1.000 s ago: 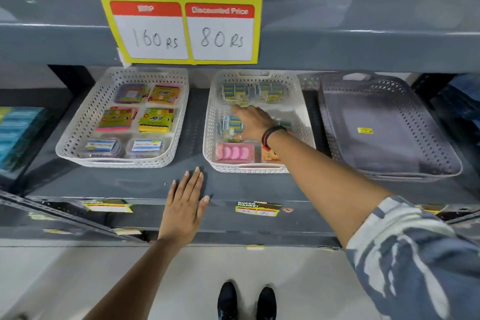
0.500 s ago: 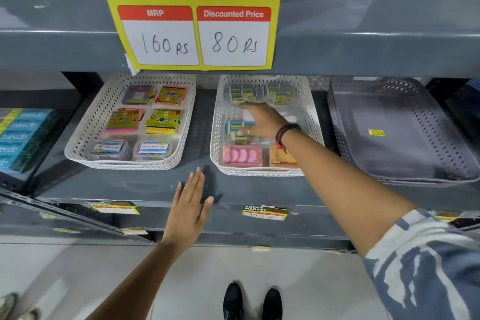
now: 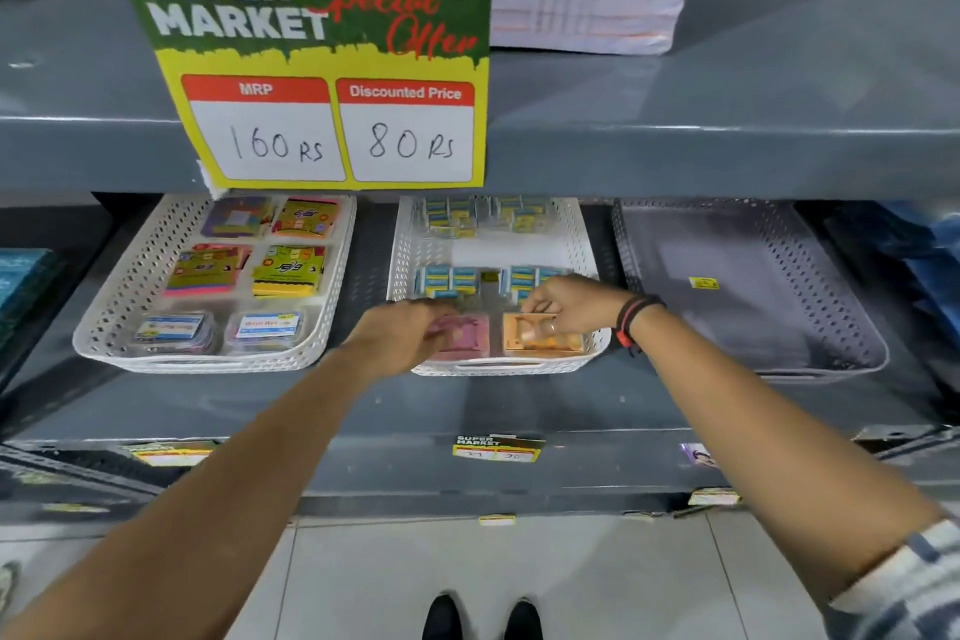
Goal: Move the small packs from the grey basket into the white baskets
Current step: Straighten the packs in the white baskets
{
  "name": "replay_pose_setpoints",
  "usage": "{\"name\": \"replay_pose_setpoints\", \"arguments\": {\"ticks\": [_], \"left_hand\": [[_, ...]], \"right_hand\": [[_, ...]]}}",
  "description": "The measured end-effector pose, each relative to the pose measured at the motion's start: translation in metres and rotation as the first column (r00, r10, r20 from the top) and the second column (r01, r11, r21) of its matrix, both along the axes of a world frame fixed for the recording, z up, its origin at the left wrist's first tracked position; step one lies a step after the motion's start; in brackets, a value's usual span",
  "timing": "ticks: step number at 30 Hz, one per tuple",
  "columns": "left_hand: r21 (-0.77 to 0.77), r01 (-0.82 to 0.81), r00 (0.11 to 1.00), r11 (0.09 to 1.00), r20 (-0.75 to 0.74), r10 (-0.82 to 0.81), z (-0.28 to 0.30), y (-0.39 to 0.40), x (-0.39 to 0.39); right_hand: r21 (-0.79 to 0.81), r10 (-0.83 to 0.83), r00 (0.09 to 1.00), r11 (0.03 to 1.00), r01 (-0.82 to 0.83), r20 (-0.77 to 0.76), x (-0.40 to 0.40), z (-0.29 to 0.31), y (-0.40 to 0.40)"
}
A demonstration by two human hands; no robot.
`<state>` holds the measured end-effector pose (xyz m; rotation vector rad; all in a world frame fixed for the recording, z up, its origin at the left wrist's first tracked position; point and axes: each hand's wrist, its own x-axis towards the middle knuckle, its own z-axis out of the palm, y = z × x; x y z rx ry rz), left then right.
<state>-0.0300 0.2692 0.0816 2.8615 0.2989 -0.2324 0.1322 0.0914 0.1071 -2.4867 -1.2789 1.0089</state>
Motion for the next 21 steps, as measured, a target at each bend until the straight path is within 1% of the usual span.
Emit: {"name": "replay_pose_setpoints", "arguments": {"ticks": [1, 3, 12, 17, 19, 21], "left_hand": [[0.024, 0.002, 0.999, 1.000, -0.041, -0.001, -0.002, 0.002, 0.004], [0.026, 0.010, 0.997, 1.000, -0.080, -0.008, -0.005, 0.006, 0.008], [0.018, 0.029, 0.997, 0.999, -0.076, -0.028, -0.012, 0.010, 0.011], [-0.049, 0.021, 0.997, 0.999, -0.069, -0.024, -0.013, 0.013, 0.012], [-0.076, 0.004, 1.000, 0.997, -0.025, -0.006, -0.012, 0.015, 0.014], [-0.156, -0.030, 0.993, 0.987, 0.111, 0.047, -0.009, 0.021, 0.018]], "right_hand": [[-0.007, 0.001, 1.000, 1.000, -0.001, -0.007, 0.000, -0.002, 0.000], [-0.019, -0.003, 1.000, 1.000, 0.002, -0.012, -0.001, -0.005, -0.001], [-0.019, -0.005, 1.000, 1.000, 0.004, -0.012, 0.002, -0.007, 0.001], [-0.025, 0.015, 1.000, 1.000, -0.015, -0.008, 0.003, -0.006, 0.003], [0.020, -0.006, 1.000, 1.000, 0.006, -0.007, 0.005, -0.005, 0.002], [0.146, -0.084, 0.996, 0.986, 0.080, 0.024, 0.010, -0.003, 0.002]]}}
